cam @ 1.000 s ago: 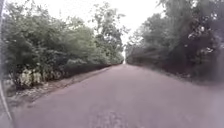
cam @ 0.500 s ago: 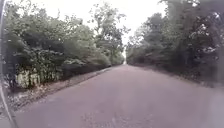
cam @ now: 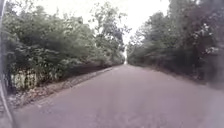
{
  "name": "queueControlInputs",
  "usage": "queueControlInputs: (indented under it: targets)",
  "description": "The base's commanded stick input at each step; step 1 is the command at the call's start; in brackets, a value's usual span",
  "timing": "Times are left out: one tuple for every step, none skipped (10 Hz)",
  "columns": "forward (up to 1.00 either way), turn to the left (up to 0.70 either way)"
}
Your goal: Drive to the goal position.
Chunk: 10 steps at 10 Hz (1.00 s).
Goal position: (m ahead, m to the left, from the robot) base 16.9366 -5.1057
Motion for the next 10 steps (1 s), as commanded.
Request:
queueControlInputs:
  targets:
    - [0.7,0.01]
    - [0.7,0.0]
    - [0.7,0.0]
    - [0.7,0.0]
    - [0.7,0.02]
    - [0.7,0.01]
    - [0.7,0.01]
    - [0.7,0.02]
    - [0.7,0.01]
    - [0.7,0.0]
